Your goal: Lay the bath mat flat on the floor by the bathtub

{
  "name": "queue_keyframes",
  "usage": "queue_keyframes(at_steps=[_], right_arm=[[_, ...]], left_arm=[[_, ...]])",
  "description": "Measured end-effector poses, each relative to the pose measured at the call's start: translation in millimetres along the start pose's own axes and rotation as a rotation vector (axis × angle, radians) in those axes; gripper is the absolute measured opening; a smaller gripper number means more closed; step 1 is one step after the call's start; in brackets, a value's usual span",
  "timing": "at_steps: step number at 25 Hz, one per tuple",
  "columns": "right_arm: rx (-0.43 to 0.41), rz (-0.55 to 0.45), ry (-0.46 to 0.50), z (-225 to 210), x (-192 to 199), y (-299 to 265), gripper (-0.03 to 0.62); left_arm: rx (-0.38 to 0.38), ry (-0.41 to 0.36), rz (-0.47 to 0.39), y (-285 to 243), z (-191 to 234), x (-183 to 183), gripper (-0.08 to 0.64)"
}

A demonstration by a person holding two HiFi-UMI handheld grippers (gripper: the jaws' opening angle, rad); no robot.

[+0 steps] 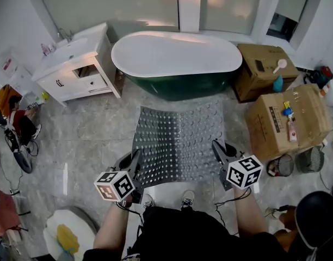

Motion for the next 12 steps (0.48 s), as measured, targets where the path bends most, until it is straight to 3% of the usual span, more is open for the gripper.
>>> queue_keyframes(at_steps=[12], right_arm=[[-0.011,-0.002,-0.024,-35,5,27,0.028]], left_arm=[[0.000,-0.017,0.009,-13,-42,15,0.031]])
Point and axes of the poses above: the fingertips, and each gripper's own axes: y backward along the fingers, z to its left, x out of its underside, the point moved 8 cm from there along y, backward along the fingers, and after that the axes turned 3 degrees about -z, right-handed, at the moved point
